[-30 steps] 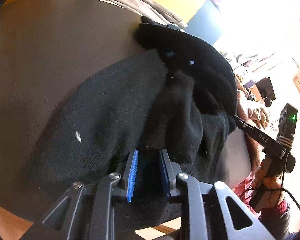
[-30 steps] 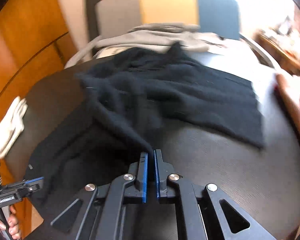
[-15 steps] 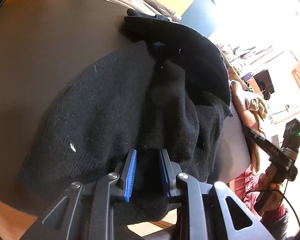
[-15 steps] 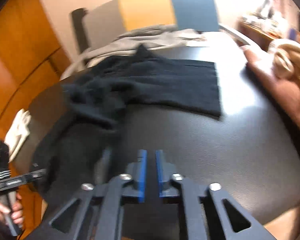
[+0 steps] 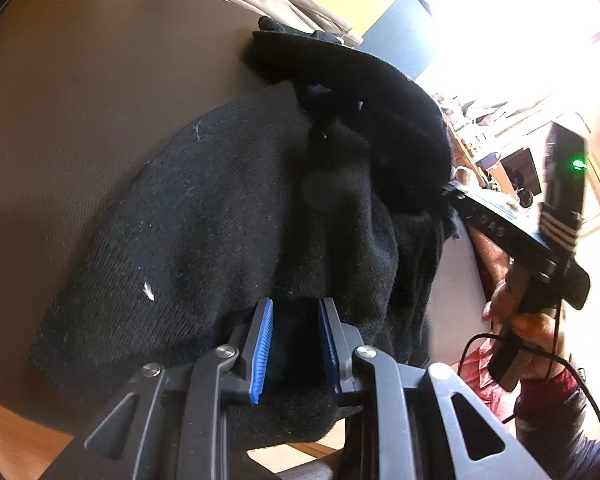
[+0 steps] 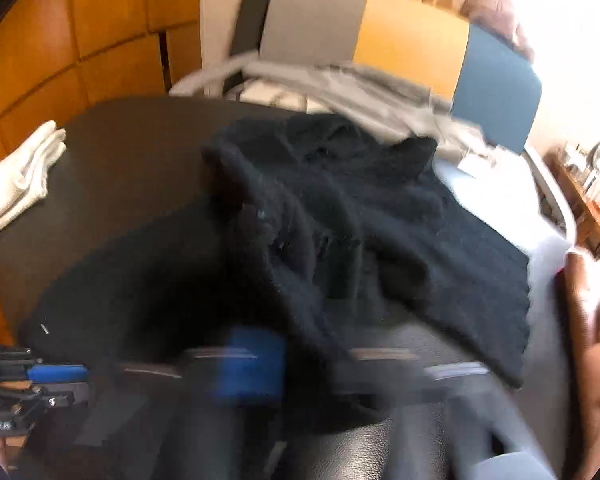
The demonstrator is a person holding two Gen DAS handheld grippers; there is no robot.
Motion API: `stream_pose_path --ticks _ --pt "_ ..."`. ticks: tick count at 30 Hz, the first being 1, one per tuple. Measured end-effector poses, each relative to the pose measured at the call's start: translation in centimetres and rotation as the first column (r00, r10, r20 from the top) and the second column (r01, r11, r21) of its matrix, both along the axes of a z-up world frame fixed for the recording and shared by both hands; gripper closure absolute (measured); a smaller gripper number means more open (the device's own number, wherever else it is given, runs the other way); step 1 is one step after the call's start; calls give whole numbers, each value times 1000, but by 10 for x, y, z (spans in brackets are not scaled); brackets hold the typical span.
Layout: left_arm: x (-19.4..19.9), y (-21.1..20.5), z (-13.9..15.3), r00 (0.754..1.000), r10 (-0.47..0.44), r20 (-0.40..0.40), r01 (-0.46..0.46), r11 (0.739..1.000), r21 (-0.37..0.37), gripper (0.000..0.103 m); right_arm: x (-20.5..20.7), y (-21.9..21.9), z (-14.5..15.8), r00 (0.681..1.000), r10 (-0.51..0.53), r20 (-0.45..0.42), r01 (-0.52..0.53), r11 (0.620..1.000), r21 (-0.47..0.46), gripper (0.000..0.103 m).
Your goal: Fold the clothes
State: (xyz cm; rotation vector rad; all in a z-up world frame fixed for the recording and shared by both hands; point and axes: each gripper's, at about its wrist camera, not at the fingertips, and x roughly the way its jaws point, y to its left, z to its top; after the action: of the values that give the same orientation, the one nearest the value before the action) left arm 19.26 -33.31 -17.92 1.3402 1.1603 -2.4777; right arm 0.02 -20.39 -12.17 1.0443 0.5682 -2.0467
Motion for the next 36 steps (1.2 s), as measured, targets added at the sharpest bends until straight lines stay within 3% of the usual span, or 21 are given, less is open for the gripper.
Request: stream_pose_path --ticks 2,6,12,15,19,26,29,36 --pt "-1 -1 0 1000 0 -2 0 1000 5 80 -5 11 -6 998 -54 42 55 998 -35 97" --pt "-4 -1 0 1000 -4 -1 4 1000 6 80 -14 50 -10 984 -172 40 174 984 -34 98" --pt "-12 0 -2 1000 -13 2 13 1000 24 80 -33 127 -23 928 -366 69 366 931 5 99" --pt "-17 7 1 999 -32 14 32 999 -12 80 -41 150 -34 903 -425 61 423 905 37 99" --pt "-26 17 15 998 -50 38 54 995 -85 80 -46 166 -37 890 -456 11 454 888 69 99" --pt "-46 19 20 993 -85 76 99 976 -196 80 -53 177 -43 879 -476 8 476 879 36 98" --pt "-61 26 25 993 -113 40 120 961 -248 80 -52 173 -44 884 -468 -15 468 883 35 97" --pt "-127 22 40 984 -177 25 175 924 -340 80 -57 176 -50 881 -471 -30 471 882 -29 94"
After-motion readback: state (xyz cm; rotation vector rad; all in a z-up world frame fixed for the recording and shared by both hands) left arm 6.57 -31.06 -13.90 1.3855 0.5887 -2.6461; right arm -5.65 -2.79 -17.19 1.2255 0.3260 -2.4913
